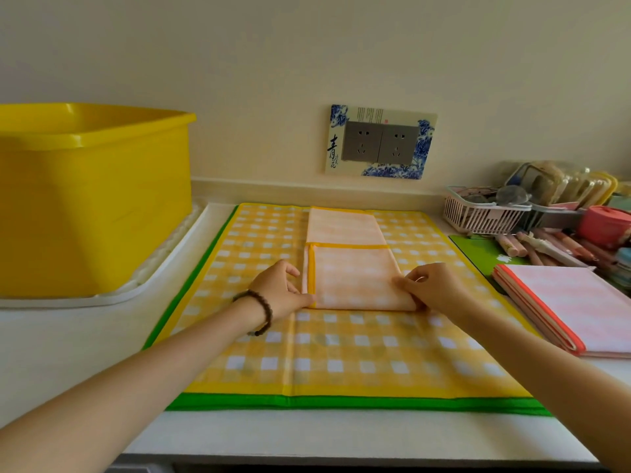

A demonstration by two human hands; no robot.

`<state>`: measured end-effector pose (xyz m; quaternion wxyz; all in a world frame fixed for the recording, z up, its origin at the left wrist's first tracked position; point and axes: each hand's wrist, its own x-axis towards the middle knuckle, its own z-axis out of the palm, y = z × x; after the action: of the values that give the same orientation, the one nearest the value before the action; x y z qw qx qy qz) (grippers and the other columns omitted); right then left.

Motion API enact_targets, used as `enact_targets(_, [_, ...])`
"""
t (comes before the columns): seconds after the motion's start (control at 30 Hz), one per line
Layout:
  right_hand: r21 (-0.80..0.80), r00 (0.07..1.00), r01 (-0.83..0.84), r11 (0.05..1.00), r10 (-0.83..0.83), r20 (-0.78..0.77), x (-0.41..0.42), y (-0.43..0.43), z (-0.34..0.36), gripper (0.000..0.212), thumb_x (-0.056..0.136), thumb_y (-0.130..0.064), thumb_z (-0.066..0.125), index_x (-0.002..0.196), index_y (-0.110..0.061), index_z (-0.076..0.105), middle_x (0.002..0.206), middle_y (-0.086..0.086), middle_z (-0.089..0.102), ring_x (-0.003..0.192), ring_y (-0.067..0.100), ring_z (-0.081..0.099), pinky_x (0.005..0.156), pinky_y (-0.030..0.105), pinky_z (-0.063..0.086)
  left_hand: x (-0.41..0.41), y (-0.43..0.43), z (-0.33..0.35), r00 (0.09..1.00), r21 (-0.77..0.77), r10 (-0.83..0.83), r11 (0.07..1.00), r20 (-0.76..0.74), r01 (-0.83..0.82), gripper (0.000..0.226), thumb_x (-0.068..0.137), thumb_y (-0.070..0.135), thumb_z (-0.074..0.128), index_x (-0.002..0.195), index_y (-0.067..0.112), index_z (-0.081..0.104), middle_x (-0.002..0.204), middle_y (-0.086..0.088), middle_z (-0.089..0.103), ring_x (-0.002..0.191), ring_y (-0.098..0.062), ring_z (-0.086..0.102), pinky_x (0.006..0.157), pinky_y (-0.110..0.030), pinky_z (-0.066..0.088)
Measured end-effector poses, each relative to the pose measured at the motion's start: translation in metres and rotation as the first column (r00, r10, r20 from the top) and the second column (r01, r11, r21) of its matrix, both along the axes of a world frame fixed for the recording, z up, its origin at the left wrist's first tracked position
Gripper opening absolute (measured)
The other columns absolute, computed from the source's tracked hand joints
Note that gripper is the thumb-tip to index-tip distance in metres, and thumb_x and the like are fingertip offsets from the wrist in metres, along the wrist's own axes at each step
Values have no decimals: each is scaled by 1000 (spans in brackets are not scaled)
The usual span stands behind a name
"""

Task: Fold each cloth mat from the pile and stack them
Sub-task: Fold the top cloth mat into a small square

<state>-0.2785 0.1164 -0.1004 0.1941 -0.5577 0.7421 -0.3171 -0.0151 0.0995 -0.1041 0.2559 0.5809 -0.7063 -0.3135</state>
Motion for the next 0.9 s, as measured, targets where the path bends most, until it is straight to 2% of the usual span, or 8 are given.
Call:
enact_targets(0.17, [7,999,14,1000,-14,-52,1,-3,-1,26,79,-38,73,72,-15,64,63,-2,59,48,13,50,43,23,35,-1,5,-1,986,-205,-8,978,169,43,43,76,32,72,113,29,50,91,8,53,81,-11,53,72,-26,45])
enact_targets(0.3, [-20,991,32,999,-34,-129,2,-3,-3,26,78,-39,73,74,-16,61,68,-3,59,56,11,50,46,24,34,0,14,2,934,-373,-210,874,289,312,25,87,24,61,110,33,64,113,13,58,105,-7,52,90,-23,43])
enact_targets(0.4, [-156,969,-6,988,-33,-245,7,6,-5,24,83,-38,66,94,-17,59,93,0,60,75,16,55,60,29,41,4,22,0,834,-312,-304,824,461,473,32,96,38,44,125,35,57,131,16,55,120,-4,48,100,-21,38])
enact_targets(0.47, [-254,929,-198,947,98,-358,16,19,-6,31,91,-38,55,116,-21,59,119,-2,58,102,17,57,82,31,45,8,27,-2,766,-230,-357,811,535,538,43,98,48,31,136,36,45,144,15,41,133,-4,35,110,-24,28])
enact_targets(0.53, [-179,863,-410,894,317,-393,32,36,-2,41,96,-39,42,134,-25,50,141,-9,46,131,10,41,108,26,29,10,31,-2,704,-156,-400,798,586,583,52,96,53,19,143,36,32,152,13,28,141,-6,23,116,-27,16])
enact_targets(0.63, [93,711,-590,802,571,-411,53,57,0,56,94,-51,22,147,-32,26,153,-18,20,141,-4,8,114,18,-1,10,34,-2,661,-112,-405,796,632,595,64,89,55,9,147,33,21,156,12,17,144,-6,12,118,-26,7])
enact_targets(0.73, [235,613,-611,756,640,-463,61,67,-4,84,75,-70,-6,149,-35,10,156,-18,8,143,-4,-2,114,19,-9,8,35,-2,662,-107,-403,800,632,590,54,97,49,16,148,33,16,156,14,12,144,-4,7,118,-26,4])
enact_targets(0.9, [299,579,-593,748,653,-488,62,71,-2,83,74,-68,-5,150,-35,4,156,-19,1,142,-4,-6,114,22,-11,9,35,-3,665,-100,-414,800,622,591,49,100,43,23,148,36,16,156,15,12,144,-3,7,118,-26,4])
